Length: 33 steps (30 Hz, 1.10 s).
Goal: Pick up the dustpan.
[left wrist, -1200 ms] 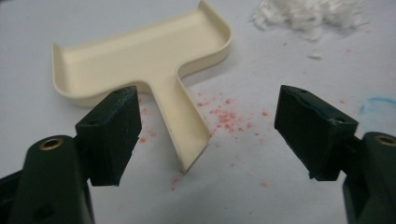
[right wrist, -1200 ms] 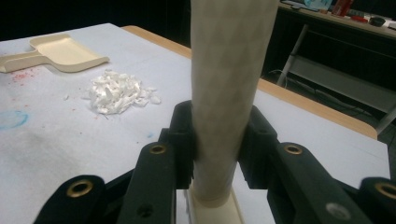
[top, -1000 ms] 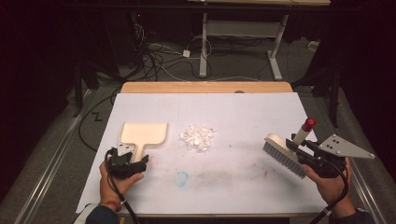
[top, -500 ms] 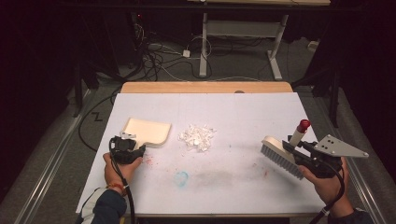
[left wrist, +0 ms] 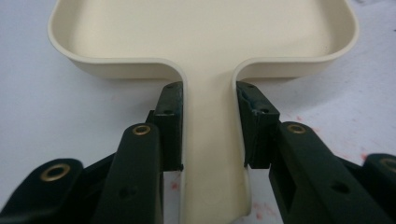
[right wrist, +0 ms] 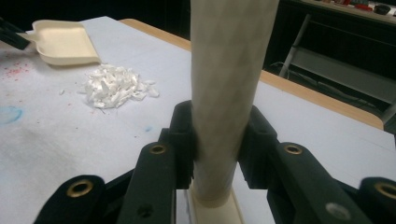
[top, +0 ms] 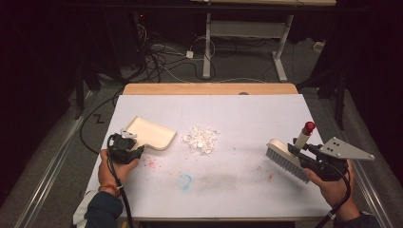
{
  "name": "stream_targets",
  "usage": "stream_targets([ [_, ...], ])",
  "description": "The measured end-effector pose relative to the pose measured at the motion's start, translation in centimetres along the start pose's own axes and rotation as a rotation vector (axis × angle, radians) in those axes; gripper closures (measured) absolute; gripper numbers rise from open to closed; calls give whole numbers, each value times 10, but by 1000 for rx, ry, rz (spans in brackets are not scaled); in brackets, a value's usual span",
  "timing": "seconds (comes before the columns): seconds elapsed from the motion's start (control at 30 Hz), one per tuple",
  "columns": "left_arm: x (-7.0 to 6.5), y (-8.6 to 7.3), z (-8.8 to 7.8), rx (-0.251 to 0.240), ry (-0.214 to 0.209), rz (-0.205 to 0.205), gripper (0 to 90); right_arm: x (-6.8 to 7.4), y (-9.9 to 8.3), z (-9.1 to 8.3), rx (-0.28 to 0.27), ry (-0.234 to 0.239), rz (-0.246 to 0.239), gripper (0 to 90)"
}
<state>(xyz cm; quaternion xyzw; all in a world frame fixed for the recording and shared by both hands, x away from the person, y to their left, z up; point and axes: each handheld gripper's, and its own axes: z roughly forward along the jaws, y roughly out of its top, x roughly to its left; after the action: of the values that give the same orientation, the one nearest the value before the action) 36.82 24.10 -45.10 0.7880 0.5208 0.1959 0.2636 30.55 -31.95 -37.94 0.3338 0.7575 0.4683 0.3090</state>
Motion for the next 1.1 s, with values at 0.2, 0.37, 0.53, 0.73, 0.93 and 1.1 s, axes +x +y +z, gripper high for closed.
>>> stream_targets([
  [0.2,2,-4,-19,26,-2,53,639,0,-1,1,6,-4,4,709],
  [0.37,-4,-13,-34,57,-27,127,640,0,-2,2,9,-2,2,708],
  [0.53,-18,-21,-50,78,-87,201,639,0,-2,2,8,-4,7,708],
  [0.73,-30,-28,-54,107,-137,254,639,-1,-2,2,2,-6,8,709],
  [0.93,-34,-30,-55,111,-155,256,639,-1,-2,3,5,-2,9,709],
  [1.1,-37,-35,-55,130,-172,272,639,-3,-2,6,3,-2,22,708],
])
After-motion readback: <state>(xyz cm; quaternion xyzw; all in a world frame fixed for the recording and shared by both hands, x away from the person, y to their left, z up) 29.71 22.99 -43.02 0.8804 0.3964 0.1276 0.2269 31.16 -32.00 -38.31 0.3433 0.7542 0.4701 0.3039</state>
